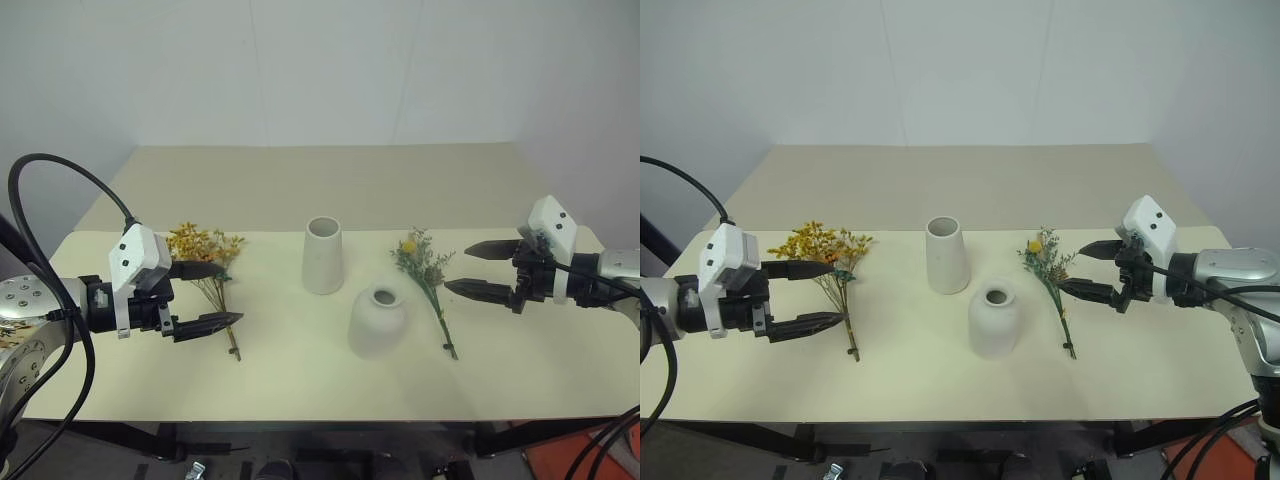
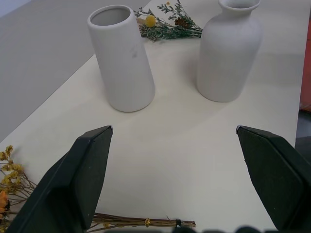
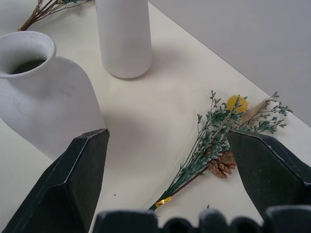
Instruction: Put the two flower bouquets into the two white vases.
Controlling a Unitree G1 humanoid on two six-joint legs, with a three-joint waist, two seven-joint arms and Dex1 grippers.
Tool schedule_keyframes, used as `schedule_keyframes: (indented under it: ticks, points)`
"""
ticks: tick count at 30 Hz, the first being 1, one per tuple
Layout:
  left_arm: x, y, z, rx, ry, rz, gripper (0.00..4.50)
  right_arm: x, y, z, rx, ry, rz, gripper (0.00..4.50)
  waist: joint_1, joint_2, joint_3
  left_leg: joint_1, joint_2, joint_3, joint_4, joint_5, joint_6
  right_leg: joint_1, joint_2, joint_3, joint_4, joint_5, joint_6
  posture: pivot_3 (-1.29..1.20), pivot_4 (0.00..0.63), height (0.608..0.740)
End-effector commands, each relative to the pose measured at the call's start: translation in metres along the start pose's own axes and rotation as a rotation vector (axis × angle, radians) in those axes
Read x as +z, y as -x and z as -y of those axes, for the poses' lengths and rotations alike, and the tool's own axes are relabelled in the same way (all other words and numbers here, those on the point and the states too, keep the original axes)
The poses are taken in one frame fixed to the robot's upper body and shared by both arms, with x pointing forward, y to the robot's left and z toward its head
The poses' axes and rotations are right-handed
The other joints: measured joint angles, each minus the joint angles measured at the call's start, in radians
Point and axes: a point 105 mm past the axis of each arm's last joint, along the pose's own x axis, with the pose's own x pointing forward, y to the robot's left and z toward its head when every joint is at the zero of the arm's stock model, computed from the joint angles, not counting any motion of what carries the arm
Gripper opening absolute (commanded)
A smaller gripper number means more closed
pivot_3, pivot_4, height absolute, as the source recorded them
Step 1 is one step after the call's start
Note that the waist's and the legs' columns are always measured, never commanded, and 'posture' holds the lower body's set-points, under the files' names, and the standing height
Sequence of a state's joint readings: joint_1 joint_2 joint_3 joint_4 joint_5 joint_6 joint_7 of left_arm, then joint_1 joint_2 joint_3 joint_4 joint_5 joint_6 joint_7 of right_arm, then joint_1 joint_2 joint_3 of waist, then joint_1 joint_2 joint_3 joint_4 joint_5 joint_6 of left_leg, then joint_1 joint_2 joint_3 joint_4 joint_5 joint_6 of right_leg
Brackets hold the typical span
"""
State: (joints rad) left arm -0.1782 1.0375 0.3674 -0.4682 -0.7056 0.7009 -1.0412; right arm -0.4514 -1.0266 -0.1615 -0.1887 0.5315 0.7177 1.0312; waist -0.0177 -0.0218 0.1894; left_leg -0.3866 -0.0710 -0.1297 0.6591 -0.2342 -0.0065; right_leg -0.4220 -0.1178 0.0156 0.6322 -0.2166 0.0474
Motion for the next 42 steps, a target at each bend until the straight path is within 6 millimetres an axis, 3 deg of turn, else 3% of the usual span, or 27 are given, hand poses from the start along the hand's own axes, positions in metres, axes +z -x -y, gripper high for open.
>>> schedule_keyframes:
  ticks: [1,19,27,32,36,42]
  points:
    - [0.007,0.001,0.003,-0.006,-0.041,-0.001,4.46,0.012,0.002,0.000,-0.002,0.054,0.026,4.50,0.000,0.000,0.000,0.000,0.000,0.000,0.000,0.000,0.000,0.000,0.000,0.000,0.000,0.000,0.000,0.00,0.150,0.740]
    - [0.009,0.000,0.000,-0.016,-0.058,0.005,4.46,0.014,0.003,-0.001,-0.002,0.060,0.031,4.50,0.000,0.000,0.000,0.000,0.000,0.000,0.000,0.000,0.000,0.000,0.001,0.000,0.000,0.000,0.000,0.00,0.150,0.740]
    - [0.014,0.001,-0.016,0.068,0.042,-0.048,4.46,0.059,-0.002,-0.008,0.079,0.093,0.170,4.50,-0.003,0.000,0.000,0.000,0.002,0.001,0.000,0.000,0.000,0.000,0.004,0.001,0.000,0.001,-0.001,0.00,0.150,0.740]
    - [0.015,-0.006,-0.039,0.245,0.166,-0.182,4.46,0.067,-0.020,-0.014,0.136,0.149,0.193,4.50,-0.001,0.000,0.000,0.001,0.002,0.001,0.001,0.000,0.000,0.000,0.004,0.001,-0.001,0.002,0.001,0.00,0.150,0.740]
    - [0.010,-0.008,-0.047,0.306,0.278,-0.356,4.46,0.086,-0.039,-0.022,0.200,0.178,0.269,4.50,-0.010,-0.001,0.000,0.000,0.002,0.001,0.001,0.000,0.000,-0.001,0.004,0.002,0.001,0.002,0.001,0.00,0.150,0.740]
    - [-0.019,0.000,-0.065,0.393,0.485,-0.602,4.46,0.101,-0.056,-0.033,0.295,0.229,0.318,4.50,-0.030,-0.001,0.000,0.000,0.002,0.001,0.001,0.000,0.000,-0.002,0.005,0.002,0.001,0.003,0.001,0.00,0.150,0.740]
